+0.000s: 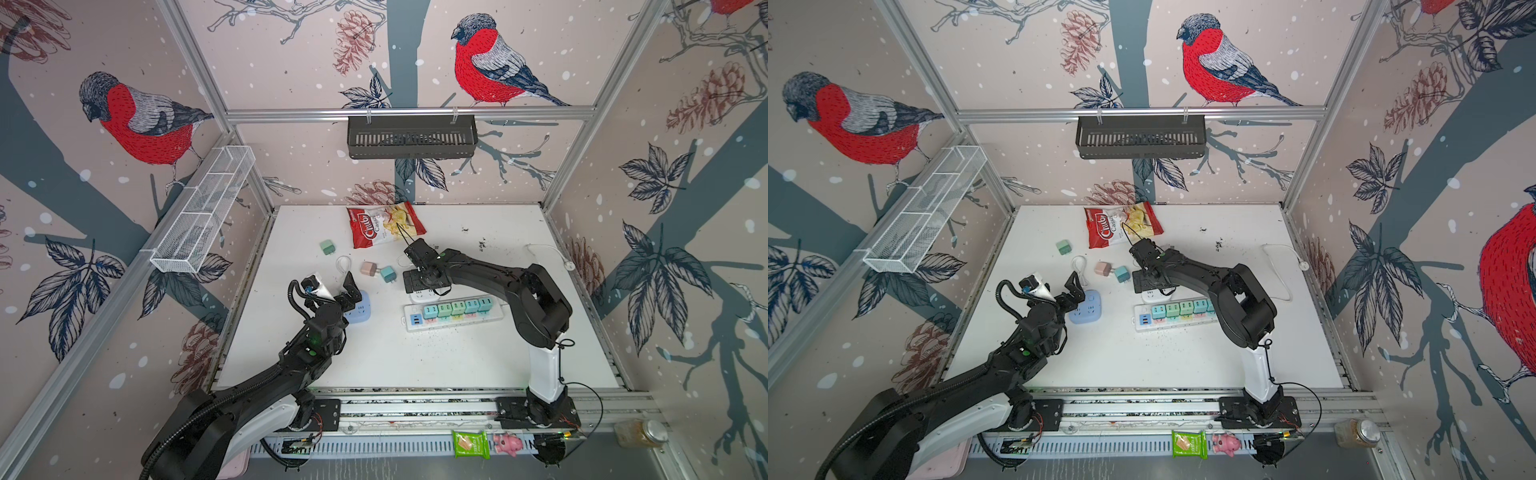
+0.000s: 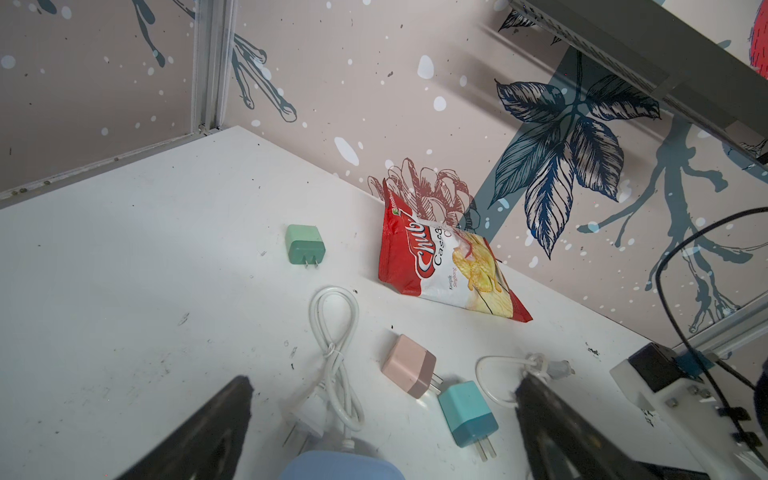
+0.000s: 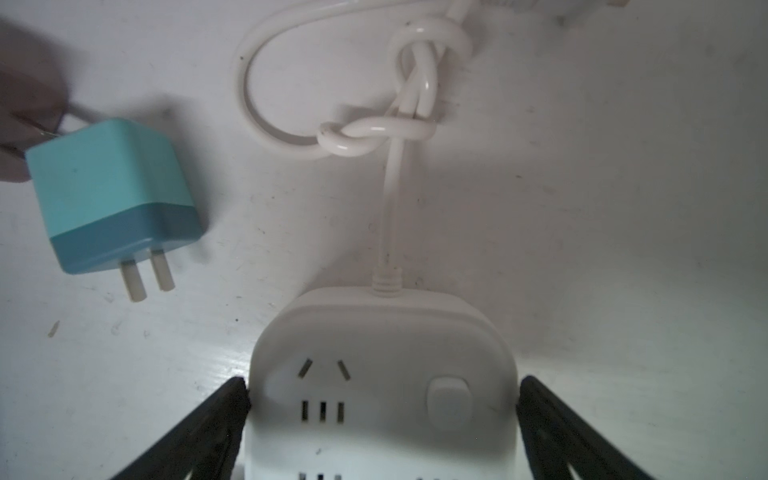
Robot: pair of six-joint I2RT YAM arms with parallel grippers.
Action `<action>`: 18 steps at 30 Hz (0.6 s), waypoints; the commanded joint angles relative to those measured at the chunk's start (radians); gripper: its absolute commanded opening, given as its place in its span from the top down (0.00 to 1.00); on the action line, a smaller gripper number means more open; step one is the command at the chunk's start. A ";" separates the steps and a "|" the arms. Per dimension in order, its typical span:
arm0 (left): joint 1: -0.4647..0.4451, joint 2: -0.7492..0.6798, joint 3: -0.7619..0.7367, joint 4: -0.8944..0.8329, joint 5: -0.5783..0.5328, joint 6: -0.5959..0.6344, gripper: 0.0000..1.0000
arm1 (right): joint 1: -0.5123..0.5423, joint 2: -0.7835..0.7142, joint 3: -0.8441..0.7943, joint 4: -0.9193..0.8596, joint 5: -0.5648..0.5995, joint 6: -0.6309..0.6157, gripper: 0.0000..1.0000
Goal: Insert the plug
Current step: 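Lower the right gripper over the loose teal adapter beside the pink adapter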
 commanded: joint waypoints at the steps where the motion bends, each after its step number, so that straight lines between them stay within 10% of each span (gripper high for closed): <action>1: 0.003 0.004 0.010 0.048 -0.013 -0.018 0.01 | 0.007 0.023 -0.018 0.007 -0.079 -0.015 0.00; 18: 0.013 0.024 0.014 0.049 -0.007 -0.017 0.02 | 0.111 0.018 -0.024 0.035 -0.138 0.055 0.06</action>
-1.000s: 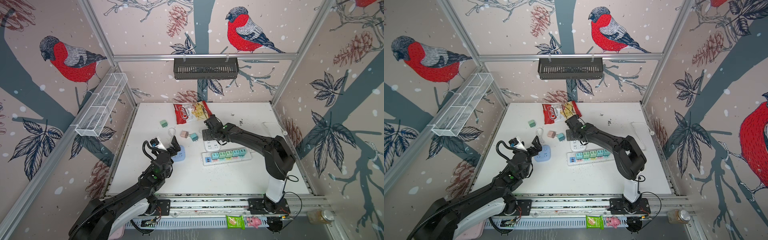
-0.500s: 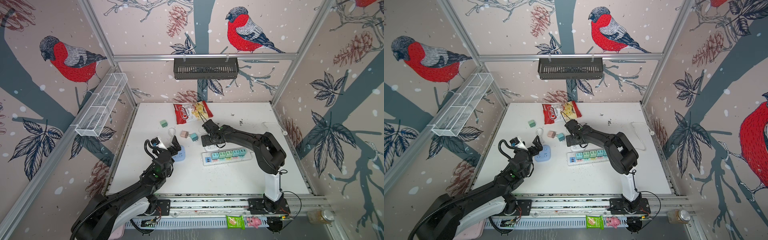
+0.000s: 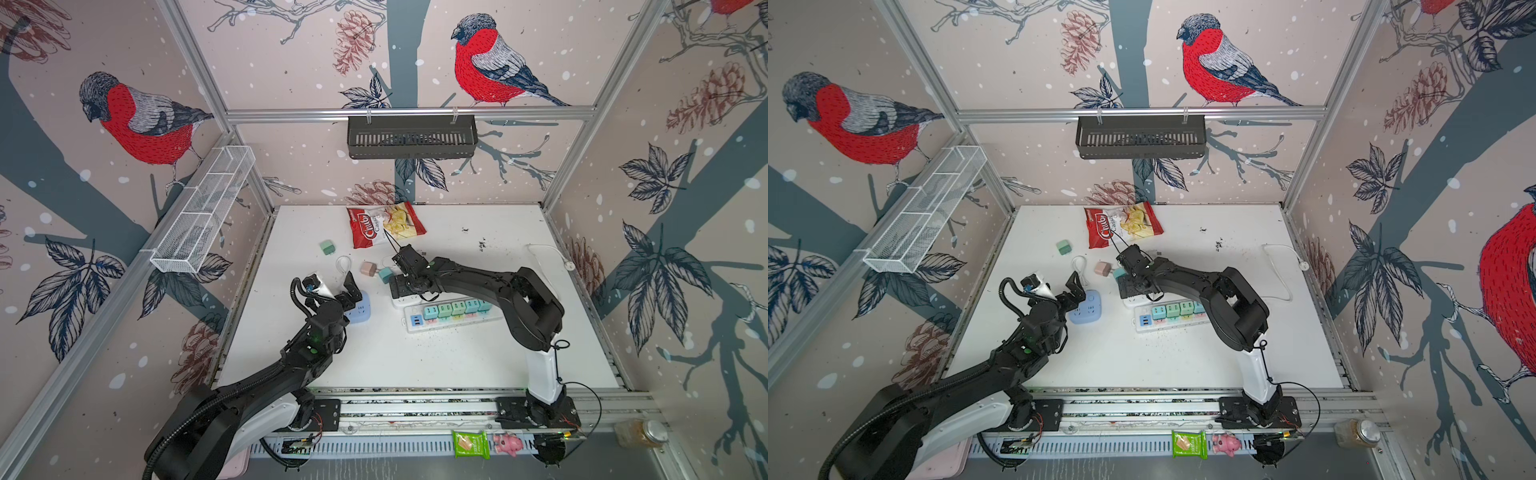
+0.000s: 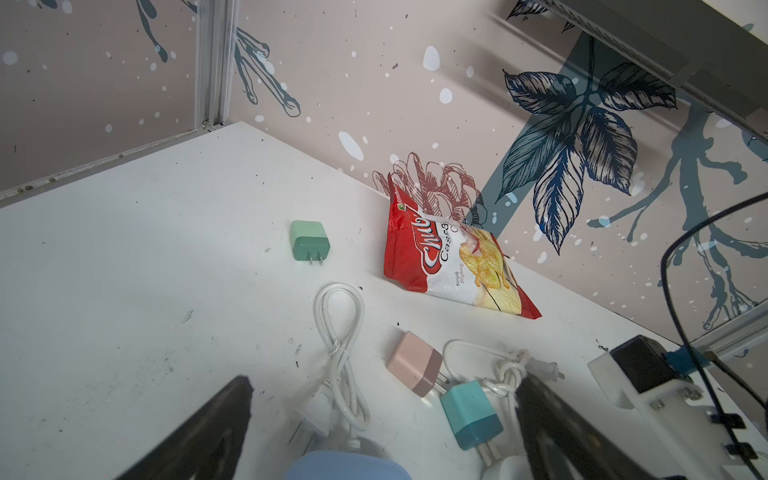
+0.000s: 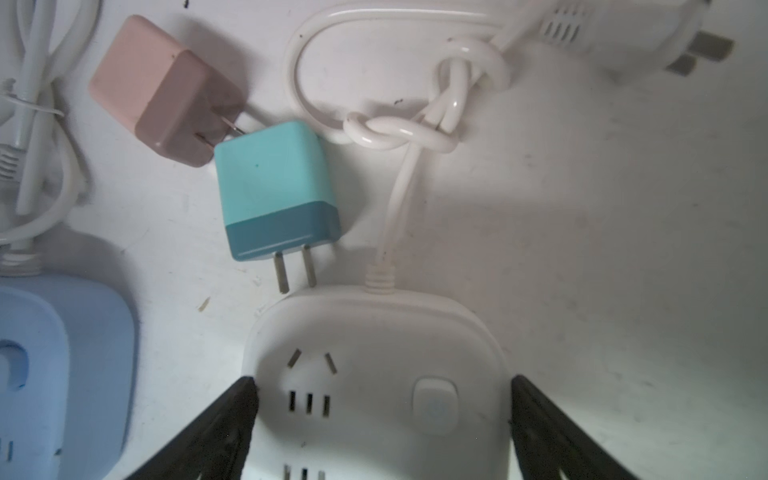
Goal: Insert the plug
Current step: 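Lower the right gripper over the loose teal adapter beside the pink adapter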
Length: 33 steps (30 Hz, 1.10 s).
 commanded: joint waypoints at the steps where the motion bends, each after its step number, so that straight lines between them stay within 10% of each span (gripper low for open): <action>1: 0.002 -0.005 0.008 0.049 -0.011 -0.015 0.02 | 0.020 -0.012 -0.030 -0.064 -0.072 0.040 0.06; 20: 0.049 -0.012 0.004 0.012 0.026 -0.069 0.02 | 0.055 -0.236 -0.166 0.080 0.065 0.052 0.01; 33: 0.217 -0.011 0.067 -0.195 0.168 -0.216 0.02 | 0.090 -0.034 0.155 -0.066 0.129 -0.030 0.08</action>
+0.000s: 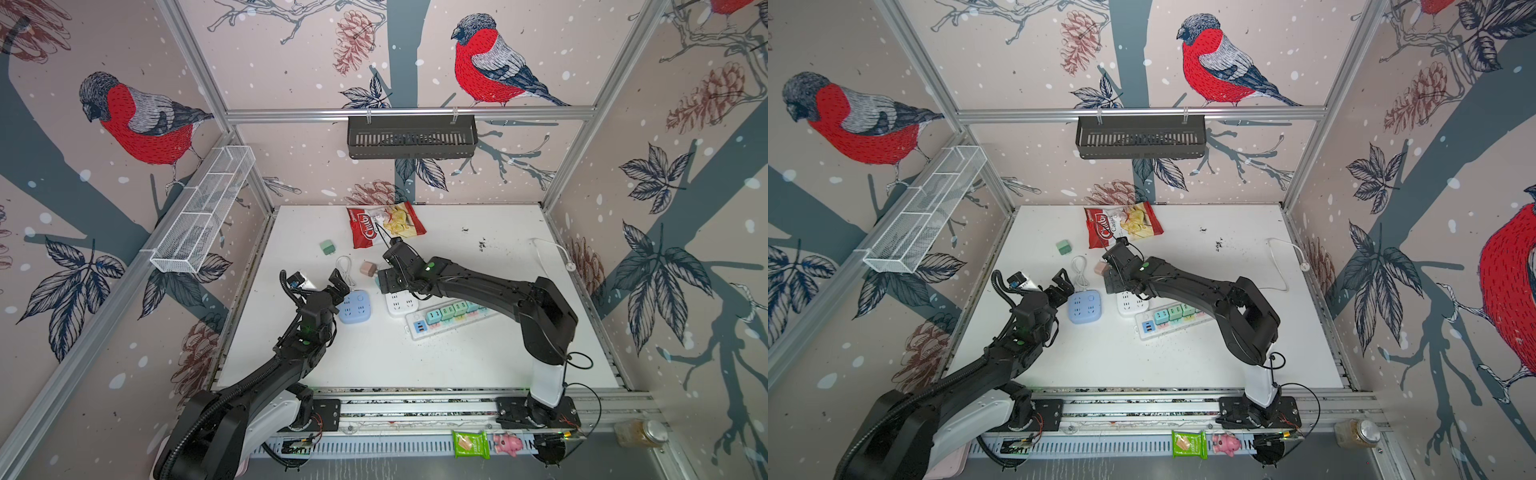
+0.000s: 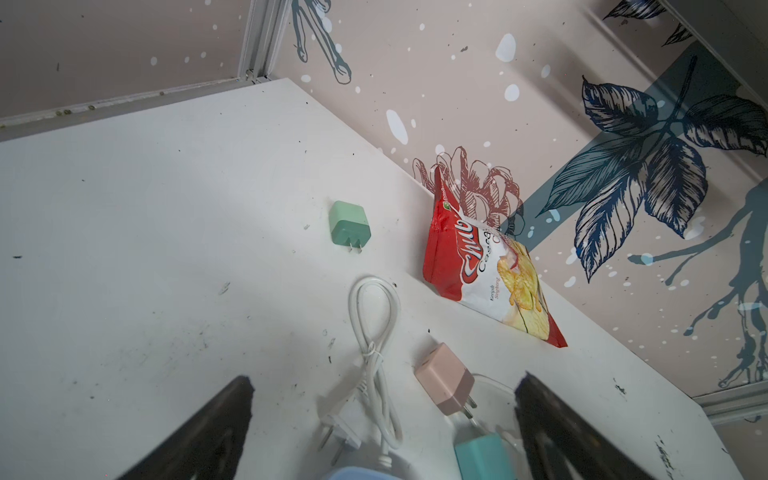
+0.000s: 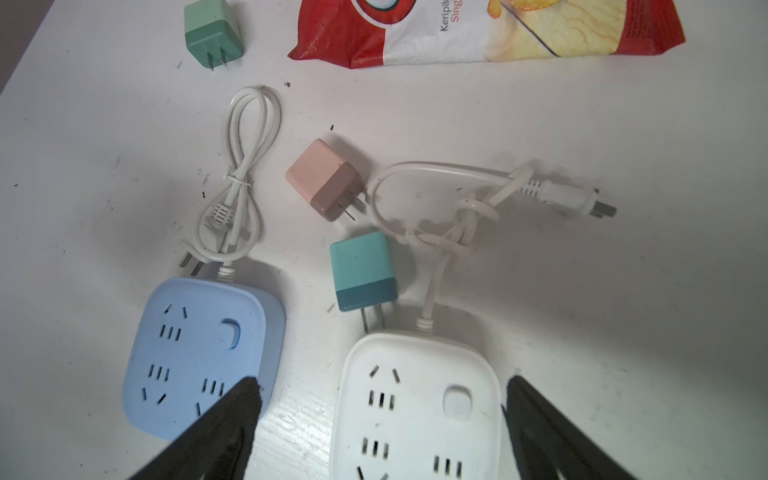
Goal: Insert the plug
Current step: 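Lower the right gripper over the loose teal adapter beside the pink adapter, then close the right gripper on the teal adapter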
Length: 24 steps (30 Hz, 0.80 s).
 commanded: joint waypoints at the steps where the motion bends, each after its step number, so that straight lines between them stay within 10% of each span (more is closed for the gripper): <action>1: 0.004 -0.022 0.028 -0.065 -0.014 -0.036 0.02 | 0.001 0.072 0.081 -0.068 0.011 -0.033 0.09; 24: 0.004 -0.010 0.024 -0.057 -0.015 -0.052 0.02 | 0.001 0.411 0.416 -0.255 -0.072 -0.119 0.34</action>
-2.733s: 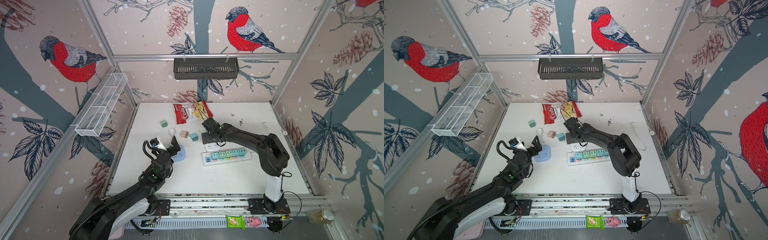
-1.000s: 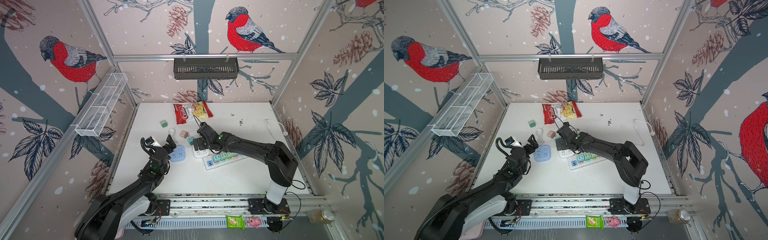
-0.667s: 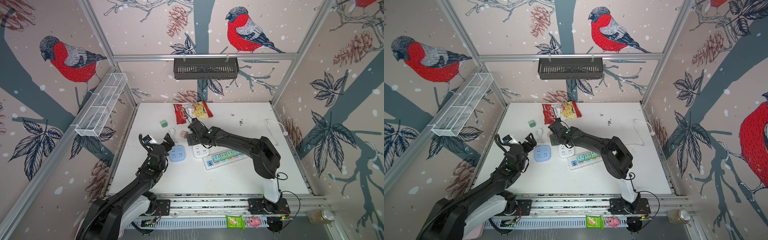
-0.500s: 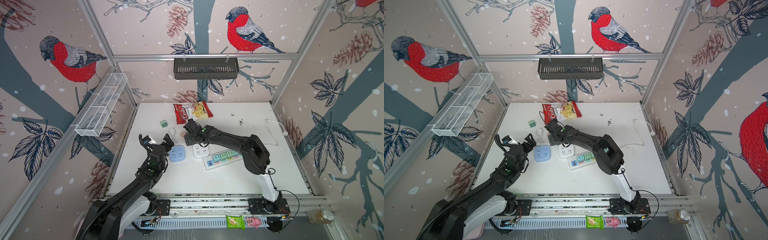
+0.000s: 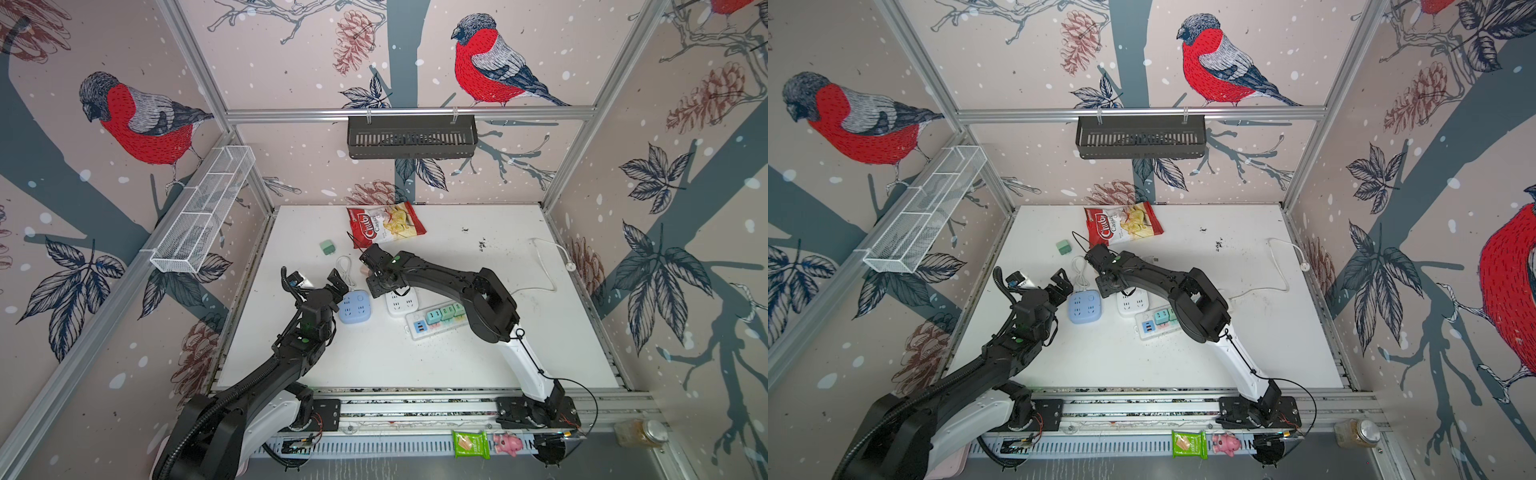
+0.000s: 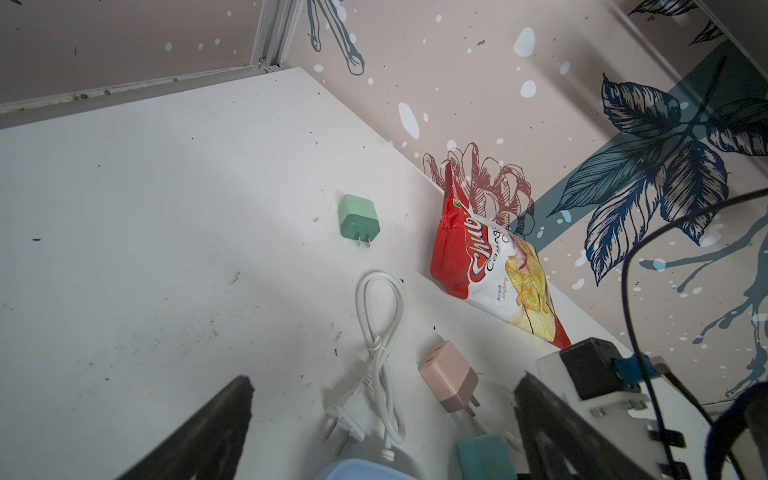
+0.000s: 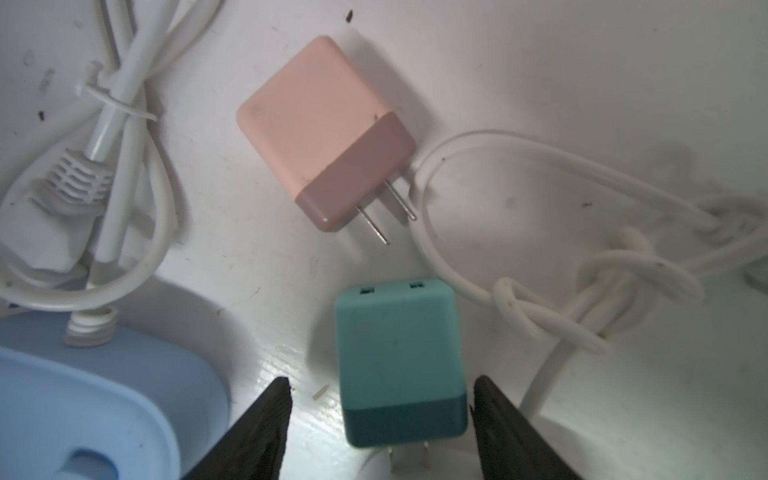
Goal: Insert the plug
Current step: 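Close the right gripper on the teal adapter, then lift the teal adapter toward the left gripper while the left gripper approaches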
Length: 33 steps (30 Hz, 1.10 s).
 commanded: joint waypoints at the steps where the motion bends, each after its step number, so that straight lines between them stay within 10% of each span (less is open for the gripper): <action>1: 0.001 -0.002 0.004 0.016 -0.003 -0.015 0.02 | 0.001 0.014 0.012 -0.017 -0.024 -0.017 0.35; 33: 0.001 0.021 0.003 0.051 0.053 0.019 0.03 | -0.003 0.065 -0.060 0.018 0.018 -0.020 0.68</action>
